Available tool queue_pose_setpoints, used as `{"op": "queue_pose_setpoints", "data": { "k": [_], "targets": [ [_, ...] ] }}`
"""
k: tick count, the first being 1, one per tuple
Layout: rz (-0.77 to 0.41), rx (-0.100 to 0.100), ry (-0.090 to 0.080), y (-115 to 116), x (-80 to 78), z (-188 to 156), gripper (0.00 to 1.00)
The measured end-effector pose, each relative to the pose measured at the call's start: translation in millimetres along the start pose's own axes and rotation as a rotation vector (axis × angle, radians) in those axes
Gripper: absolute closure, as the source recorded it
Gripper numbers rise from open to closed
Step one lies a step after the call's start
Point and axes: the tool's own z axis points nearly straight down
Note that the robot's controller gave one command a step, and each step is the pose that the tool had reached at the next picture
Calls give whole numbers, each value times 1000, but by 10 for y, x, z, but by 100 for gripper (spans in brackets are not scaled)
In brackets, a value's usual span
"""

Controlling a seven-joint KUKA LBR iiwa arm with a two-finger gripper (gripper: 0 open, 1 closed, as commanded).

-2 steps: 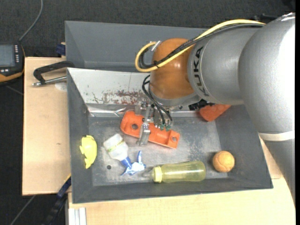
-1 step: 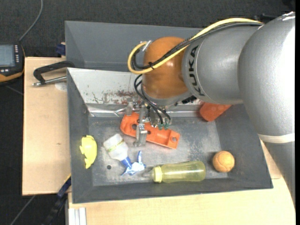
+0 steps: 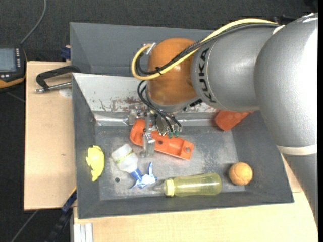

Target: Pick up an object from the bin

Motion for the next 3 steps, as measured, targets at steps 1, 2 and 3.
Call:
{"op": "queue_pose_setpoints", "data": {
  "k": [1,2,3],
  "targets": [
    [-197,0,3,-232,207,213,0],
    [-244,1,6,-345,244,265,0],
    [-284,-3,-2,206,169,395,100]
  ]
}}
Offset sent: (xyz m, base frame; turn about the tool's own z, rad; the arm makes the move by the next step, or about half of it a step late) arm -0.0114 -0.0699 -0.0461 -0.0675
